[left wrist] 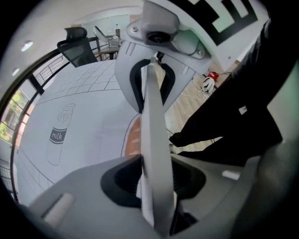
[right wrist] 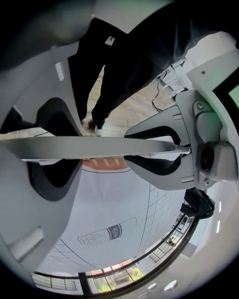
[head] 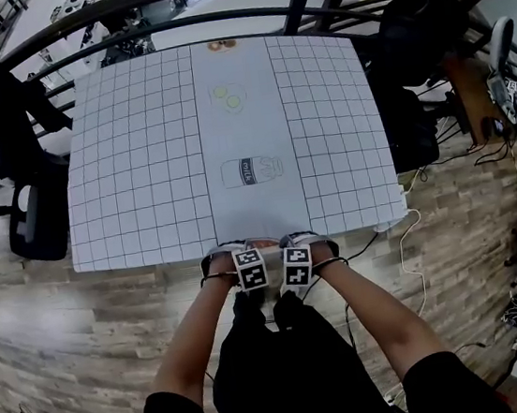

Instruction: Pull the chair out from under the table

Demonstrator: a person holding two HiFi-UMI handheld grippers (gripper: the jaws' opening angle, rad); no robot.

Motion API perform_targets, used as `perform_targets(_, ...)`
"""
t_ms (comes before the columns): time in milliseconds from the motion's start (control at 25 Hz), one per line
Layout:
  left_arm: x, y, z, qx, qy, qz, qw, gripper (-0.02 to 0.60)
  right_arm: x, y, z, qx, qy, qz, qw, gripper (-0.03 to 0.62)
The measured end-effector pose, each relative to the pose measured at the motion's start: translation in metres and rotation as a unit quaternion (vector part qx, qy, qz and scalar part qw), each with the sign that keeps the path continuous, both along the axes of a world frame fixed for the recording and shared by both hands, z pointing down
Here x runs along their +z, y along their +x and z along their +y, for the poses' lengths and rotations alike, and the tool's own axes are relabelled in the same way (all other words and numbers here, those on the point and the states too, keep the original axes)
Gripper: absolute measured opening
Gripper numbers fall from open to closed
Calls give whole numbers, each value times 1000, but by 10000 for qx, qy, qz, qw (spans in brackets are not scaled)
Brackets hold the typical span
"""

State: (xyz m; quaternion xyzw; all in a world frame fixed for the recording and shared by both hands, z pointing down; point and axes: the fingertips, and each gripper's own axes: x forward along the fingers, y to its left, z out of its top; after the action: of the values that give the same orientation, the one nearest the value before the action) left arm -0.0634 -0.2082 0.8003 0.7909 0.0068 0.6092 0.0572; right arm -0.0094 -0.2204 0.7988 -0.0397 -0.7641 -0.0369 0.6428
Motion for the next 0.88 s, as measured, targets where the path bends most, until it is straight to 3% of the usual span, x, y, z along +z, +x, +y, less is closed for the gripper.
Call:
perform_targets(120, 7, -3, -1, 38, -58, -224, 9997, 144, 5, 2, -1, 31, -15, 51, 10000, 126)
perform_targets(280, 10, -4, -1, 336, 194, -399, 9984, 132, 9, 0, -1, 22, -8, 33, 10000, 119)
perform_targets(480, 11, -3, -9, -194, 179, -330, 9991, 89, 13, -1, -7, 35, 175, 122, 9998, 79)
perform_targets(880, 16, -3, -9, -127, 221, -425, 9988, 86, 19, -1, -7, -57, 100, 191, 9998, 69)
